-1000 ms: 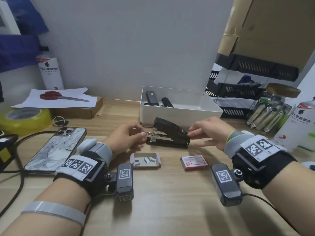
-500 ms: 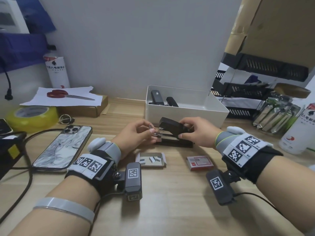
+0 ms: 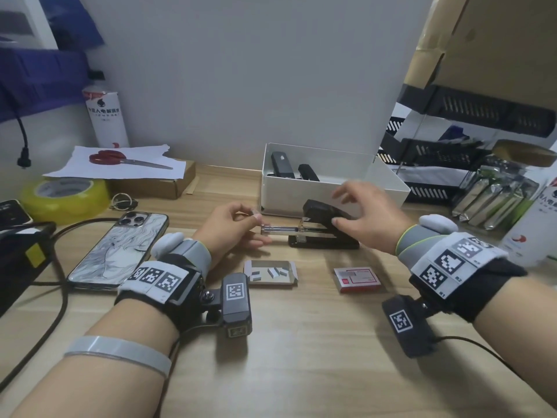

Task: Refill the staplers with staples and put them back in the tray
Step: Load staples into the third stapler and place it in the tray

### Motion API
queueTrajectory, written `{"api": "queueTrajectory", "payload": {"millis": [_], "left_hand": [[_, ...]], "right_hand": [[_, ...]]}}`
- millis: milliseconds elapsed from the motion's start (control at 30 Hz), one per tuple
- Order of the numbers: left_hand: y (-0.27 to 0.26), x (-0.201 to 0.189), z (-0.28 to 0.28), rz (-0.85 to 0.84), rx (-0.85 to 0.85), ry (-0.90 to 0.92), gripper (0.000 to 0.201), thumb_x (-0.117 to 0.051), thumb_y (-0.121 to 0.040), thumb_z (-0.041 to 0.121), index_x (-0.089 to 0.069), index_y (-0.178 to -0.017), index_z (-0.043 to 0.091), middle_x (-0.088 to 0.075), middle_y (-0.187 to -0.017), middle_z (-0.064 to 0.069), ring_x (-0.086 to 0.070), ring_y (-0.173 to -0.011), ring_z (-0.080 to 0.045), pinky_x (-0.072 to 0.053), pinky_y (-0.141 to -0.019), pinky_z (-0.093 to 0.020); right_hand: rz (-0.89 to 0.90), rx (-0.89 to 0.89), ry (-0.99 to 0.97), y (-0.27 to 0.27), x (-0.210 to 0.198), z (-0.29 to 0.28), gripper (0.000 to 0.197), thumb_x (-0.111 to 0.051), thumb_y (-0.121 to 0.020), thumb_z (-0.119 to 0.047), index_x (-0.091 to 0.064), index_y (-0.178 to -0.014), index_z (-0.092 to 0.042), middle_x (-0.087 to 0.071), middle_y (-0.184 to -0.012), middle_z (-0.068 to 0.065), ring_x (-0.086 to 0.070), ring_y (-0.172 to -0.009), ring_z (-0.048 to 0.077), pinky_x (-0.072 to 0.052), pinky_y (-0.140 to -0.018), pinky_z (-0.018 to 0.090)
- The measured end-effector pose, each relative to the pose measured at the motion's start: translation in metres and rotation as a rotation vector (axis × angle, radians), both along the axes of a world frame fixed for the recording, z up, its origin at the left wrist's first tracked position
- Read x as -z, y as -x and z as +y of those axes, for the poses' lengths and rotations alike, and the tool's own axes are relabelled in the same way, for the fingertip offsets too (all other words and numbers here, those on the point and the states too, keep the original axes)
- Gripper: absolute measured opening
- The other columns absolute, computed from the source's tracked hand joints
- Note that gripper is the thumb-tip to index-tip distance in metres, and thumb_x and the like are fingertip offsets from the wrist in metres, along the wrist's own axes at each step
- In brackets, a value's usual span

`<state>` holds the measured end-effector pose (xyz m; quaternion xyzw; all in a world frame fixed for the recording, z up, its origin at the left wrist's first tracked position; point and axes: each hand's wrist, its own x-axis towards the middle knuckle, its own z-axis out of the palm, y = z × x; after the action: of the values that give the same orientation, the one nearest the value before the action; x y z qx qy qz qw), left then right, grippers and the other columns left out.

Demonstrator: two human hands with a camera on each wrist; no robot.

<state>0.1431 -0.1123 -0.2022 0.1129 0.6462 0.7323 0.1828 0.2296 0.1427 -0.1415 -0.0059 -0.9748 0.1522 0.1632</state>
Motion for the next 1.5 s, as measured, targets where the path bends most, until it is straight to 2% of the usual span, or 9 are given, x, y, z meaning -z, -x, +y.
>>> {"api": "queueTrajectory", "payload": {"millis": [67,133,333,633,767,900,1033,1267,1500], "left_hand": [[0.003,0.003,-0.002,0.002,-0.049,-0.037,0.018,-0.064,-0.095,0.010,-0.061,-0.109,0.000,-0.077,-0.104,-0.015,-0.077,-0.084,-0.033,-0.063,-0.060,-0.027],[0.007,0.006,-0.005,-0.004,-0.089,-0.090,0.016,-0.067,-0.093,0.009,-0.064,-0.106,0.001,-0.077,-0.103,-0.016,-0.077,-0.082,-0.028,-0.061,-0.061,-0.025],[0.010,0.009,-0.008,0.037,-0.100,-0.130,0.009,-0.076,-0.085,0.009,-0.078,-0.093,0.012,-0.075,-0.082,-0.003,-0.070,-0.074,-0.013,-0.055,-0.064,-0.018],[0.012,0.014,-0.005,0.057,-0.052,-0.122,0.018,-0.073,-0.086,0.001,-0.076,-0.100,0.012,-0.076,-0.087,-0.007,-0.069,-0.081,-0.017,-0.058,-0.081,-0.024],[0.011,0.014,-0.005,0.086,-0.042,-0.118,0.020,-0.073,-0.084,-0.003,-0.070,-0.101,0.007,-0.072,-0.095,-0.014,-0.066,-0.083,-0.022,-0.055,-0.082,-0.030],[0.009,0.012,-0.005,0.107,-0.026,-0.110,0.019,-0.074,-0.083,-0.004,-0.073,-0.098,0.008,-0.072,-0.098,-0.014,-0.066,-0.086,-0.022,-0.054,-0.083,-0.031],[0.008,0.013,-0.005,0.128,-0.012,-0.090,0.027,-0.080,-0.079,0.004,-0.075,-0.105,0.003,-0.075,-0.102,-0.019,-0.068,-0.086,-0.019,-0.057,-0.077,-0.024],[0.010,0.015,-0.003,0.159,-0.025,-0.015,0.032,-0.082,-0.079,0.008,-0.076,-0.109,0.005,-0.076,-0.108,-0.023,-0.067,-0.089,-0.019,-0.052,-0.074,-0.025],[0.013,0.014,-0.002,0.165,-0.104,0.017,0.034,-0.060,-0.089,-0.012,-0.073,-0.099,0.017,-0.066,-0.092,-0.003,-0.061,-0.074,-0.015,-0.055,-0.064,-0.021]], "right_hand": [[0.151,-0.094,-0.008,-0.010,-0.010,-0.023,0.020,-0.069,-0.080,-0.027,-0.060,-0.098,-0.025,-0.060,-0.086,-0.007,-0.051,-0.087,0.015,-0.041,-0.079,0.030],[0.024,-0.213,0.036,-0.019,-0.018,-0.050,0.010,-0.069,-0.081,-0.025,-0.066,-0.091,-0.024,-0.063,-0.075,-0.009,-0.056,-0.075,0.013,-0.043,-0.069,0.026],[-0.414,-0.288,-0.141,-0.013,0.002,-0.097,0.022,-0.069,-0.080,-0.037,-0.067,-0.098,-0.025,-0.070,-0.090,-0.009,-0.062,-0.086,0.015,-0.052,-0.080,0.029],[-0.392,-0.278,-0.171,-0.004,0.014,-0.107,0.021,-0.069,-0.076,-0.038,-0.064,-0.093,-0.027,-0.068,-0.090,-0.010,-0.059,-0.084,0.014,-0.044,-0.066,0.029],[-0.221,-0.290,-0.057,0.003,0.010,-0.105,0.011,-0.064,-0.077,-0.026,-0.062,-0.088,-0.027,-0.062,-0.080,-0.010,-0.055,-0.076,0.013,-0.050,-0.074,0.031],[-0.035,-0.302,-0.127,0.020,-0.006,-0.103,0.019,-0.062,-0.082,-0.022,-0.060,-0.101,-0.022,-0.055,-0.098,-0.003,-0.053,-0.093,0.020,-0.048,-0.080,0.037],[-0.125,-0.264,-0.339,0.039,-0.016,-0.106,0.018,-0.059,-0.086,-0.030,-0.060,-0.103,-0.026,-0.064,-0.106,-0.005,-0.058,-0.104,0.023,-0.048,-0.080,0.035],[-0.209,-0.222,-0.282,0.048,-0.023,-0.106,0.010,-0.064,-0.083,-0.026,-0.062,-0.092,-0.030,-0.071,-0.095,-0.009,-0.063,-0.096,0.020,-0.053,-0.083,0.034],[-0.305,-0.189,-0.292,0.056,-0.022,-0.103,0.015,-0.063,-0.080,-0.023,-0.074,-0.088,-0.030,-0.068,-0.081,-0.011,-0.067,-0.091,0.021,-0.055,-0.084,0.034]]}}
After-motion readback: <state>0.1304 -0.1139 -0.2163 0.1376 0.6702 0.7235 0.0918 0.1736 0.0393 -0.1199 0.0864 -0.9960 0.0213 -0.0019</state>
